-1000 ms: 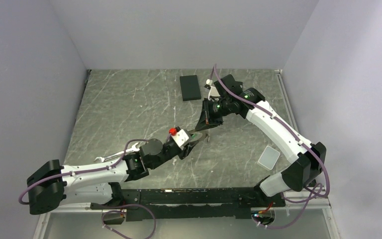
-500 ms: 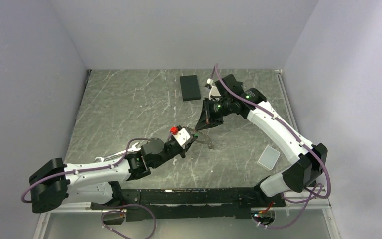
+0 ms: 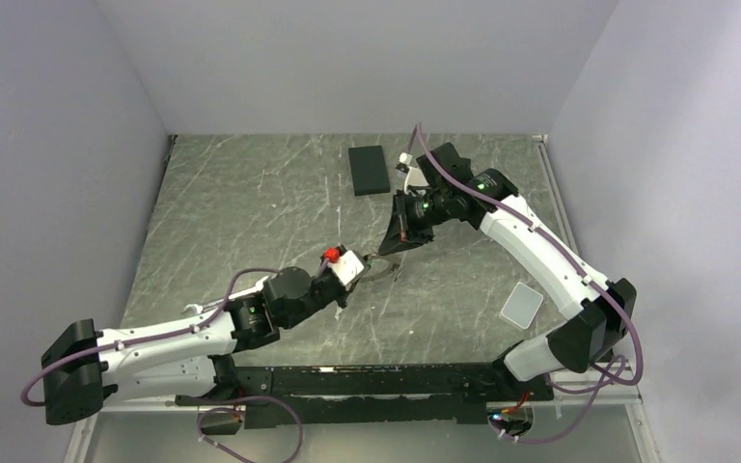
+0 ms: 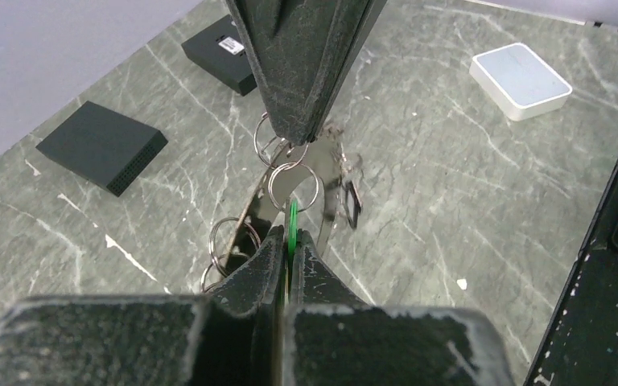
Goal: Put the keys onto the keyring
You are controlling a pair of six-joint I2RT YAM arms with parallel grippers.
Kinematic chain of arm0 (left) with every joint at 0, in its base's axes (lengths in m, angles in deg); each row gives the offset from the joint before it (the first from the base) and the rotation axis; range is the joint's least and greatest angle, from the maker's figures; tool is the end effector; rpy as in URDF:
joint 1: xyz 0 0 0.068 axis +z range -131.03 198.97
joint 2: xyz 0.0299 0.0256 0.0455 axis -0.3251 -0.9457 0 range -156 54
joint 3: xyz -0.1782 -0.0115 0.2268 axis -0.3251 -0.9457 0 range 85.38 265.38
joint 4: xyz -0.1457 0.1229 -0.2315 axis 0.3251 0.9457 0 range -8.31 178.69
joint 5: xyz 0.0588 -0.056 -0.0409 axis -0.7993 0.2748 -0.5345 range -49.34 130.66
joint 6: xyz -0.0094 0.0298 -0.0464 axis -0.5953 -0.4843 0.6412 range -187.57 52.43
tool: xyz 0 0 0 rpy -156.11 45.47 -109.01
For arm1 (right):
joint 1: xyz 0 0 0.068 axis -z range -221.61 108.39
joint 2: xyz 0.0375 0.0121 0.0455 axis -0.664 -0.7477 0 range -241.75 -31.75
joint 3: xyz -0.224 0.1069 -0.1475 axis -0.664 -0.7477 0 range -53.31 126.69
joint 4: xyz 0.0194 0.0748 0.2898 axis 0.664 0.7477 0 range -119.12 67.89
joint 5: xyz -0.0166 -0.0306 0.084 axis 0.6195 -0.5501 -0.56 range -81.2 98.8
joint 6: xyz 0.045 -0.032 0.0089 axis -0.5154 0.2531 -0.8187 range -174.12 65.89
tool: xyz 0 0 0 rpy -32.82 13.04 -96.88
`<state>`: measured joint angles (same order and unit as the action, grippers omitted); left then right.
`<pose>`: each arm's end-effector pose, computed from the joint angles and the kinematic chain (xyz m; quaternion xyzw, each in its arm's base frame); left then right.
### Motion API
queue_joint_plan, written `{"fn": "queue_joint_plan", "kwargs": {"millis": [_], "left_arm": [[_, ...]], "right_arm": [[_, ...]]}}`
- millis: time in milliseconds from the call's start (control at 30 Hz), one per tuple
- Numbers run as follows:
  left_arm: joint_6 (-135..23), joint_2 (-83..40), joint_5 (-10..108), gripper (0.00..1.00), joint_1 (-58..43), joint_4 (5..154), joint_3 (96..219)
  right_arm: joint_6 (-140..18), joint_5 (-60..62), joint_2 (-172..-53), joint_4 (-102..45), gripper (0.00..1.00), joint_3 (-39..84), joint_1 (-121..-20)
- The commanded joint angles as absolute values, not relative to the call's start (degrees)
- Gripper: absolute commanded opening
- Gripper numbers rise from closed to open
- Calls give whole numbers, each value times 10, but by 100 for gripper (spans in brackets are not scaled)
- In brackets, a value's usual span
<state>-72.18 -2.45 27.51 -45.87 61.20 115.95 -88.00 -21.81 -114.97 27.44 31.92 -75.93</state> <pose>0.1183 -0.2309 0.2660 0.3551 0.6478 -0.2623 0.6209 0.2635 0.2038 0.3746 -0.0839 0.9184 0.3728 0.1022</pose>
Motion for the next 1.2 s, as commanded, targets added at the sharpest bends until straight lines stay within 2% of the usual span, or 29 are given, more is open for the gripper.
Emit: {"fn": "queue_joint_plan", "kwargs": {"millis": [0,333,767,1167], "left_arm": [[-752,-25,253,0,-460,710,1185],[-776,-2,206,0,-460,758,1212],[-796,-70,112,0,-460,860,1314],[-816,-86,119,0,-461,870,1372]], "right_arm": [[-870,-210,-1122,264,0,355,-746],[-815,-222,-1120,294,0,356,-746],[-729,-247,-1106,313,0,316,-777],[-738,-217,-1105,280,0,255,-816]]}}
